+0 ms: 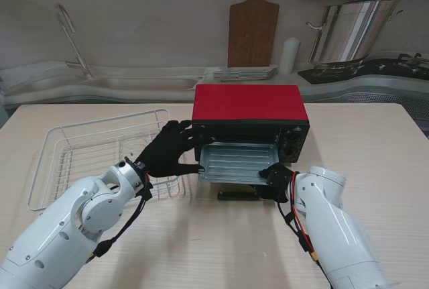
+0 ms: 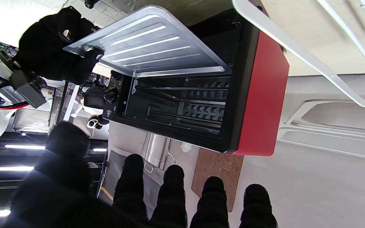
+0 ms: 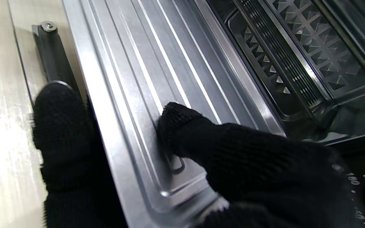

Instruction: Slide the trays into the oven

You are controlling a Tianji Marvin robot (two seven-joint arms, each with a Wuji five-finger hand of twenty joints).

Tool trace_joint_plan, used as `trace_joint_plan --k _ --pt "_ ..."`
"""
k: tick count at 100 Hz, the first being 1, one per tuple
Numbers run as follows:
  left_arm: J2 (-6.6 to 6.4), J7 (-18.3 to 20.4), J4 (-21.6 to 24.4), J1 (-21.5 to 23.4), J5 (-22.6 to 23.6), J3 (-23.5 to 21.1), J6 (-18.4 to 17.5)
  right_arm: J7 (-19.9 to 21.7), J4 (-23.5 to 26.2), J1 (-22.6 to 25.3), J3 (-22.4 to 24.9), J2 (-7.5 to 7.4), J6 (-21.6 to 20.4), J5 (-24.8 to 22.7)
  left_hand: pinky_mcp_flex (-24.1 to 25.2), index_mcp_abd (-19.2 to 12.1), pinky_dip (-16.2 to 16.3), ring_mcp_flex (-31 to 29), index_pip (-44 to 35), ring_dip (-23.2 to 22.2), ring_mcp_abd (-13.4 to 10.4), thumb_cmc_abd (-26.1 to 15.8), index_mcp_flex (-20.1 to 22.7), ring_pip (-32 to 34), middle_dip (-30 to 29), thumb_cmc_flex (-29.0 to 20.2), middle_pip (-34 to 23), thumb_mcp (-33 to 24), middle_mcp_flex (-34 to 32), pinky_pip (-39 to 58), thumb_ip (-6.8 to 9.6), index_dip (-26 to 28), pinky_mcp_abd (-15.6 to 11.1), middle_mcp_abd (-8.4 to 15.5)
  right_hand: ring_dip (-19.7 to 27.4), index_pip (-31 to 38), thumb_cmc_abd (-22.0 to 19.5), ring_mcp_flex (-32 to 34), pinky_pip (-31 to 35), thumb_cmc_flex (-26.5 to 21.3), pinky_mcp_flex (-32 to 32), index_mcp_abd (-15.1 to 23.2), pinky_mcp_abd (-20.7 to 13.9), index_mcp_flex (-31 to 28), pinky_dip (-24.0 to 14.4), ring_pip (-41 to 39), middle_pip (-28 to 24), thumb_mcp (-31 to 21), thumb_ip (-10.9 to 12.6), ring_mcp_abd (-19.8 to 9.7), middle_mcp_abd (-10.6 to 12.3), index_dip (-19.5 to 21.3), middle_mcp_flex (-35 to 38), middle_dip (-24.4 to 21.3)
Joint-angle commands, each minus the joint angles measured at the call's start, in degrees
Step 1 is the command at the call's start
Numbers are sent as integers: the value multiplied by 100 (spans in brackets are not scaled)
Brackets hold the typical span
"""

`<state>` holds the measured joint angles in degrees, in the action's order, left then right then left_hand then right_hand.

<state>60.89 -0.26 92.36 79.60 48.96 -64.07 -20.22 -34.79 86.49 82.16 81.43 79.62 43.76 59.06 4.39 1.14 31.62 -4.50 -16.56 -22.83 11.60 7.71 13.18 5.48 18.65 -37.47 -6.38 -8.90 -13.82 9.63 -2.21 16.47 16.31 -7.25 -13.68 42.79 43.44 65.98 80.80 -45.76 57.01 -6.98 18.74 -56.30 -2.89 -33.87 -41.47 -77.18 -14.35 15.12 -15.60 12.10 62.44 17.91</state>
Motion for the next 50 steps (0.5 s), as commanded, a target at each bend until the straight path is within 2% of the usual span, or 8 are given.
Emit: trace_joint_plan --k 1,50 --pt "31 92 65 33 -1 -6 26 86 26 6 -32 52 -32 17 106 -97 -83 195 94 93 -129 -218 -273 -93 -107 13 19 163 198 -326 215 -100 -145 105 -138 657 -112 393 119 -466 227 391 -247 -279 -20 -240 -94 -256 -145 261 -133 227 -22 34" --pt "31 81 103 107 -8 -78 -1 -31 -34 -59 -159 71 -145 35 104 -83 -87 195 102 93 -137 -217 -281 -92 -107 11 19 165 198 -325 215 -103 -153 100 -88 610 -147 339 9 -456 199 392 -259 -243 45 -144 -32 -235 -135 239 -110 178 -63 39"
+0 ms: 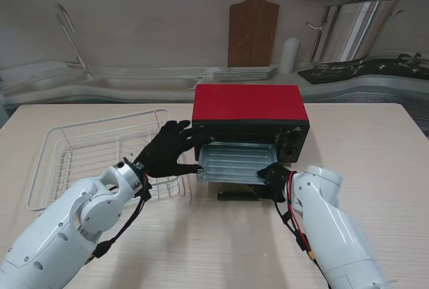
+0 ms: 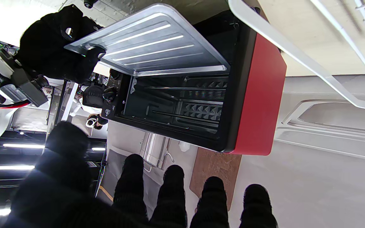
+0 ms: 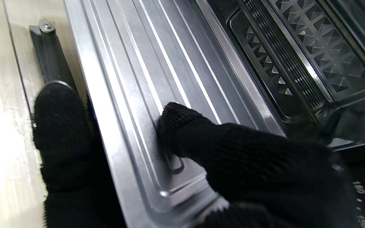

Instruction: Slide the trays into the oven

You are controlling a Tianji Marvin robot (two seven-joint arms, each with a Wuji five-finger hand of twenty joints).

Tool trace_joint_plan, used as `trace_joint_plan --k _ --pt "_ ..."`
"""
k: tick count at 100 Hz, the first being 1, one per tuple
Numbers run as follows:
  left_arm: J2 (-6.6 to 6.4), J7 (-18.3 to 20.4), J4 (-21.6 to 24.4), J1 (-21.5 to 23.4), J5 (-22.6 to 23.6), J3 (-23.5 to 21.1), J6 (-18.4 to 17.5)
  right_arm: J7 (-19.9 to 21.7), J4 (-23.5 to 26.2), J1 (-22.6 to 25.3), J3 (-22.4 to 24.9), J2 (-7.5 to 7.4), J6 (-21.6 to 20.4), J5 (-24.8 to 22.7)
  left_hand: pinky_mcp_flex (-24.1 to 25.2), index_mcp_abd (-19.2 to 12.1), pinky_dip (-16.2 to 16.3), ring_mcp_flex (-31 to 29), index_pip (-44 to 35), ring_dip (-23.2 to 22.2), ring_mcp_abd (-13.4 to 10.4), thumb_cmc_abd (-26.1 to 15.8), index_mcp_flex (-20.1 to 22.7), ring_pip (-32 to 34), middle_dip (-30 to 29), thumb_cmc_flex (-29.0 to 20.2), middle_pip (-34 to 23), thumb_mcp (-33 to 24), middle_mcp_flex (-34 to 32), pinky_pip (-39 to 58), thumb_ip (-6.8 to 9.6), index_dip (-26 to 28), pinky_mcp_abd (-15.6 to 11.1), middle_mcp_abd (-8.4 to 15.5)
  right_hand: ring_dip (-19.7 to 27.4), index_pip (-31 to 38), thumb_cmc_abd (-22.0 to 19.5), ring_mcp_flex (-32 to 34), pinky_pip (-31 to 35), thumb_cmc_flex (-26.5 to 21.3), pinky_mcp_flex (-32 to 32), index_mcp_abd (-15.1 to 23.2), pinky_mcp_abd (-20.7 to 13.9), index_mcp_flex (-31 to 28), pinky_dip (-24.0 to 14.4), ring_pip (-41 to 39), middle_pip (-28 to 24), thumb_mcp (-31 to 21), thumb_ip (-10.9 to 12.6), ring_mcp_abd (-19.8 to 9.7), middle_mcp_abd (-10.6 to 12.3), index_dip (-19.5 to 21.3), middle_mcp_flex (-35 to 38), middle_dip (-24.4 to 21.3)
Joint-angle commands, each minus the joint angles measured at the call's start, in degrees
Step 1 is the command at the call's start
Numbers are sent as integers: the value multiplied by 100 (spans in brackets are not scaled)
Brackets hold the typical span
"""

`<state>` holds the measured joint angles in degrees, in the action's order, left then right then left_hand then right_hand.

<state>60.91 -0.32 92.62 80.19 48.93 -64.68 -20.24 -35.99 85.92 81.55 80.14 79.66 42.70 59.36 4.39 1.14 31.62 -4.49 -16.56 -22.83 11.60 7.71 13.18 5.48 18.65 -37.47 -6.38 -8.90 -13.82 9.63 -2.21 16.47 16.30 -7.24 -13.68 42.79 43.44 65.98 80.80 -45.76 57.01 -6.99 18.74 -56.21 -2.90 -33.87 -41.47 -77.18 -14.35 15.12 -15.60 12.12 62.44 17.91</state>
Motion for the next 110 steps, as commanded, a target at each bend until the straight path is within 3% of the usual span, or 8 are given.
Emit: trace_joint_plan --k 1,110 --pt "28 88 79 50 -6 -18 1 89 21 0 -31 68 -41 5 104 -86 -86 192 101 92 -139 -217 -278 -91 -106 13 18 166 196 -325 215 -102 -153 107 -88 611 -148 339 9 -454 200 393 -261 -253 47 -144 -32 -233 -135 239 -107 176 -63 40" --pt "27 128 103 80 -51 -61 17 299 -376 -247 -127 117 -256 -286 105 -80 -96 195 105 94 -138 -215 -292 -94 -106 15 21 168 201 -328 215 -106 -148 86 -58 581 -154 342 31 -449 208 392 -279 -212 78 -135 12 -214 -124 227 -101 124 -57 40"
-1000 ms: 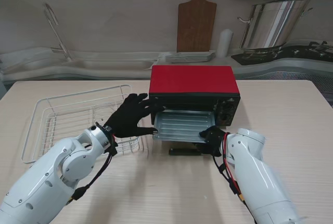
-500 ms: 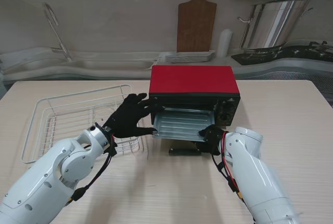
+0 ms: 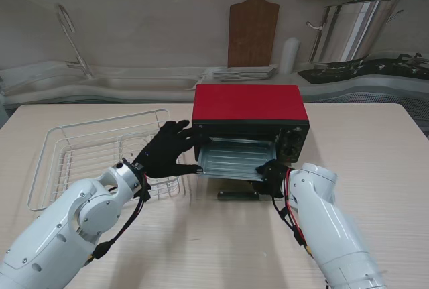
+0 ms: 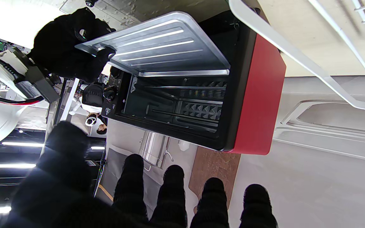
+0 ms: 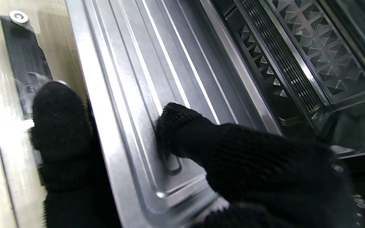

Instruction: Slide the trays into the oven

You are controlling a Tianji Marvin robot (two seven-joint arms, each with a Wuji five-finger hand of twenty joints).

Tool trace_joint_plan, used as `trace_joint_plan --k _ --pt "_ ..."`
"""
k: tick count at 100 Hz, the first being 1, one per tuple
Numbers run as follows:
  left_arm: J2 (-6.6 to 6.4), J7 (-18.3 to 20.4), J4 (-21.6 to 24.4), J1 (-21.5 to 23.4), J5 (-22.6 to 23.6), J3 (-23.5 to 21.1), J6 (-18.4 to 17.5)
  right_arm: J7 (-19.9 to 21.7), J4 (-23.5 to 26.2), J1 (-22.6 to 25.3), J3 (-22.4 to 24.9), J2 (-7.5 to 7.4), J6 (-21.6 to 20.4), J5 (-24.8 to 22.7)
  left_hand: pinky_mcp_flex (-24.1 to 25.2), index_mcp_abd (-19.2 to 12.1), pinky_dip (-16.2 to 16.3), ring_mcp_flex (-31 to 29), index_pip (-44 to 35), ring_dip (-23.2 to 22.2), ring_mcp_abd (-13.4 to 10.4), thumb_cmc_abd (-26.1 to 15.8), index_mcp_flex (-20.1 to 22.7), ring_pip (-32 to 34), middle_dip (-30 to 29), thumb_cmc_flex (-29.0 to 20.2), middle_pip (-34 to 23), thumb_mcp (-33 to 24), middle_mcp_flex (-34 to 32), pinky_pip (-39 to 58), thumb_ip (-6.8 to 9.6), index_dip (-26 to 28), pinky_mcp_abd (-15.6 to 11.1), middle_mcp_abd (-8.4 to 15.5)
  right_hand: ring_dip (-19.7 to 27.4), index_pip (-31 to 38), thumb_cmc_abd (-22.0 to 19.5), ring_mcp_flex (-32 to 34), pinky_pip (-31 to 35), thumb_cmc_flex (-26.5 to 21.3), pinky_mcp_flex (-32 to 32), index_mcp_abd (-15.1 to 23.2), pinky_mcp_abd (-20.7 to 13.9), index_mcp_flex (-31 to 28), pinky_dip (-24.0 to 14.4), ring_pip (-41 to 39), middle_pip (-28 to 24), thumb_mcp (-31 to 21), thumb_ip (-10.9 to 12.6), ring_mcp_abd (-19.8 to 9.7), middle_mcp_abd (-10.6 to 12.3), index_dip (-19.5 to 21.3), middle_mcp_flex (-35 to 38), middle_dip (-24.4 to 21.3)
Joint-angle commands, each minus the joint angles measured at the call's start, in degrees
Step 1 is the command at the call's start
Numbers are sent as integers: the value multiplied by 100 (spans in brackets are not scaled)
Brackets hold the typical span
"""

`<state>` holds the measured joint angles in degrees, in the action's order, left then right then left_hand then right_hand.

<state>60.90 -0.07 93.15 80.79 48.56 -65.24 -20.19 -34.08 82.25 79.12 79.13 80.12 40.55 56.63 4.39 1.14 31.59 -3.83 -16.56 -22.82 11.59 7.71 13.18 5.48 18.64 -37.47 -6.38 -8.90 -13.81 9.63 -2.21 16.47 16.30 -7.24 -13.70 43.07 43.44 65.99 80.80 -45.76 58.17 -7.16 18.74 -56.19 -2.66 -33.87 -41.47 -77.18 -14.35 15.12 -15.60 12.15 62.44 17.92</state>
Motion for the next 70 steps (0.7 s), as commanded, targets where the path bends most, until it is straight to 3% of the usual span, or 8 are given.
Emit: trace_joint_plan --k 1,70 --pt "28 102 50 19 -13 -5 12 110 -12 -7 -26 72 -42 -15 104 -83 -93 129 103 93 -139 -212 -286 -94 -105 13 19 168 198 -328 215 -105 -148 90 -54 548 -155 337 31 -447 93 398 -281 -207 54 -132 13 -214 -124 225 -101 118 -58 39" --pt "32 81 46 14 -12 17 9 163 -81 -91 1 102 17 -220 104 -73 -96 130 102 93 -141 -212 -287 -93 -106 14 19 166 205 -327 215 -105 -148 85 46 349 -115 368 75 -432 95 218 -285 -77 27 -50 89 -249 -104 276 -202 -169 -67 24"
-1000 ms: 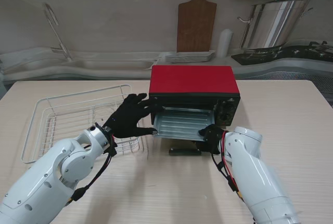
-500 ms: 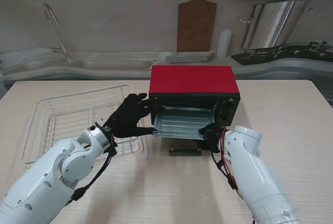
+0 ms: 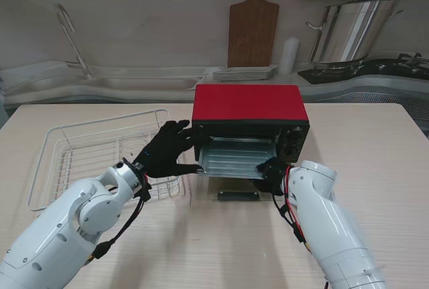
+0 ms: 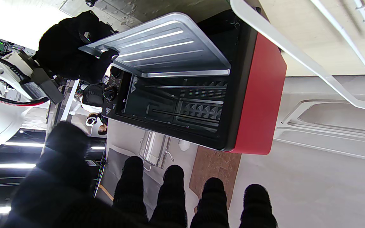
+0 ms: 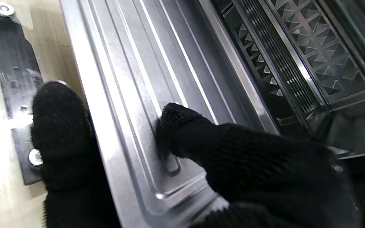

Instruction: Slide the trays into the oven

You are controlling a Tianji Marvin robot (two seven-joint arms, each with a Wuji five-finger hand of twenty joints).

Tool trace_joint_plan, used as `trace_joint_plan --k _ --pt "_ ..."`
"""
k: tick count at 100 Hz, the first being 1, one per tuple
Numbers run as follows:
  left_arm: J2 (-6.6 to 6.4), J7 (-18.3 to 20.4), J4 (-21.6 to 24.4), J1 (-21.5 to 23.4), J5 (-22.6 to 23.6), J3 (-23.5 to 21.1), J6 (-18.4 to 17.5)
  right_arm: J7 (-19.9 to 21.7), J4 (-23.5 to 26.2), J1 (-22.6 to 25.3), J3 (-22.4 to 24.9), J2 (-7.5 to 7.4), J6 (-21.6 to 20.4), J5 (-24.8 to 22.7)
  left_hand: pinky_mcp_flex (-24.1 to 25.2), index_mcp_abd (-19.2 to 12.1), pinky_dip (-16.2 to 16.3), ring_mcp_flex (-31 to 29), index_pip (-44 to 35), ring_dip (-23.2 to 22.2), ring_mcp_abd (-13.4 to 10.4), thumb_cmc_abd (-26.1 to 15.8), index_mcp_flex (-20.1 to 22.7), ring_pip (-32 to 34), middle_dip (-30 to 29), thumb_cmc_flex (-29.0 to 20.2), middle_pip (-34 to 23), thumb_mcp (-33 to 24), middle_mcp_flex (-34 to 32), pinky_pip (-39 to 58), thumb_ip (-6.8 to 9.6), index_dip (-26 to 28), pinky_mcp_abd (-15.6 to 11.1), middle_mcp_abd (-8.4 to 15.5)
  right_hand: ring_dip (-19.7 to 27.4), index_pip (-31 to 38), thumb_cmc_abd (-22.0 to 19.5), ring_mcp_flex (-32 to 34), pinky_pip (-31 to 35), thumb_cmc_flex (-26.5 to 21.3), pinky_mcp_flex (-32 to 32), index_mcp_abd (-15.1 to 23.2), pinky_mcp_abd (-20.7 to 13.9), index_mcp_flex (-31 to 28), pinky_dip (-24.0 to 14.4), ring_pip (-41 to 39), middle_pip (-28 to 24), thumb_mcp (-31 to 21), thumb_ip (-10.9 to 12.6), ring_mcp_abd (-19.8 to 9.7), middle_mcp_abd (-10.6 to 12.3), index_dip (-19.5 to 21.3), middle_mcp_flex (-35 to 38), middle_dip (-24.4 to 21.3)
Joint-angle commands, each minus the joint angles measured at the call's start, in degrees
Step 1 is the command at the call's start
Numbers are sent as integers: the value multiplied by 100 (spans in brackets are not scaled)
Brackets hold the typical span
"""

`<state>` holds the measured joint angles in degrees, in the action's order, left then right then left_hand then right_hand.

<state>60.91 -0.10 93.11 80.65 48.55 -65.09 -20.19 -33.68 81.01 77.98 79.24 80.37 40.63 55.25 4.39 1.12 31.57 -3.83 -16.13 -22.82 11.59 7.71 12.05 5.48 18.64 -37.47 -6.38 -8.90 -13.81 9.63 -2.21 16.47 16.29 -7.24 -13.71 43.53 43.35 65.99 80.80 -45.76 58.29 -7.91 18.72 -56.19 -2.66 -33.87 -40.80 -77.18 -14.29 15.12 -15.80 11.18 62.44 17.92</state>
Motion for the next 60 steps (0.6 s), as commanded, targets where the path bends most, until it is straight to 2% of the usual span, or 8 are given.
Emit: trace_joint_plan --k 1,60 --pt "32 84 51 29 -12 2 7 125 42 23 -9 77 14 -92 104 -73 -94 130 59 93 -139 -214 -173 -93 -106 17 19 167 204 -327 215 -105 -147 88 50 302 -107 360 70 -432 82 292 -282 -75 29 -45 24 -250 -110 276 -180 -76 -69 24" --pt "33 58 85 67 6 -8 -9 109 82 84 52 102 133 -248 105 -70 -90 127 58 94 -137 -211 -170 -93 -106 17 16 166 201 -323 215 -105 -148 91 95 279 -112 309 -26 -432 64 293 -296 -55 84 53 51 -265 -110 236 -154 -121 -114 36"
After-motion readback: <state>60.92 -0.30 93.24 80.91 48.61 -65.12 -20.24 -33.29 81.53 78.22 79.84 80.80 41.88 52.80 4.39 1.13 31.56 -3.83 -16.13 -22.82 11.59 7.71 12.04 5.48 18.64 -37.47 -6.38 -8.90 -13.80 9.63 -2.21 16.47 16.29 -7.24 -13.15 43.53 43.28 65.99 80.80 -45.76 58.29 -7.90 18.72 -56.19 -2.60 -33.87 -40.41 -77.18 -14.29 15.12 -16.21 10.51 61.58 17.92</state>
